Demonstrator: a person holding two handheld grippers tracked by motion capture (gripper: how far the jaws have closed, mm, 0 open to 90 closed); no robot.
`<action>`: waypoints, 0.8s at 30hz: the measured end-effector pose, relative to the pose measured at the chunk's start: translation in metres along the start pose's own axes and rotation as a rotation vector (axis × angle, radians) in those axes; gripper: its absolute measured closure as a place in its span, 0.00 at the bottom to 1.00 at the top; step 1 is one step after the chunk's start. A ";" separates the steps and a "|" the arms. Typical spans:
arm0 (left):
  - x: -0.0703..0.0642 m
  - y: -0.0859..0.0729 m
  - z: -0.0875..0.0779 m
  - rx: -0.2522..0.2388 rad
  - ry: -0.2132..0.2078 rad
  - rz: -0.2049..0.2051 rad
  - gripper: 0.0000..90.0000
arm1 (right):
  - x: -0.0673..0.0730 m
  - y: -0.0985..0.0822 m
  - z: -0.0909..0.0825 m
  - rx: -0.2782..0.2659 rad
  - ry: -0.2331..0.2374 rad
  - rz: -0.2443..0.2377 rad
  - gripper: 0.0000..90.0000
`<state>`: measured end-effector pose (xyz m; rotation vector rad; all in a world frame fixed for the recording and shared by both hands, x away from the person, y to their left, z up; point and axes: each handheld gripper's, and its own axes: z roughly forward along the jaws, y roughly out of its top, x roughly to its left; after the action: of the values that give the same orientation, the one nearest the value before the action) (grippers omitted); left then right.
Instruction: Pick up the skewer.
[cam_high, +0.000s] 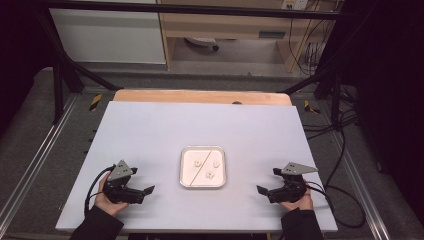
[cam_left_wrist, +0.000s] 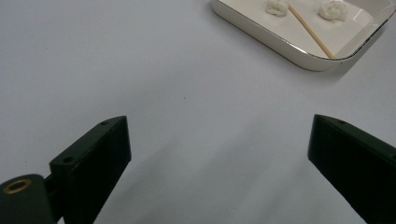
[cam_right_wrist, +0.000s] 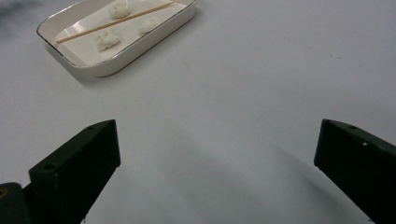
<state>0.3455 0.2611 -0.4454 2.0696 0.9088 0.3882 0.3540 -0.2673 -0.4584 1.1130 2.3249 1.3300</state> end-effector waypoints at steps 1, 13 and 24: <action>0.000 0.000 0.000 0.000 0.000 -0.001 0.06 | 0.000 0.000 0.000 0.000 0.001 0.003 0.01; -0.009 0.008 0.005 0.009 0.002 -0.004 0.07 | 0.000 0.000 0.000 0.001 -0.003 0.002 0.01; -0.017 0.018 0.011 0.028 0.006 -0.017 0.07 | 0.000 0.000 0.001 0.003 -0.004 -0.001 0.01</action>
<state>0.3485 0.2352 -0.4375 2.0857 0.9403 0.3751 0.3540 -0.2668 -0.4589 1.1143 2.3251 1.3237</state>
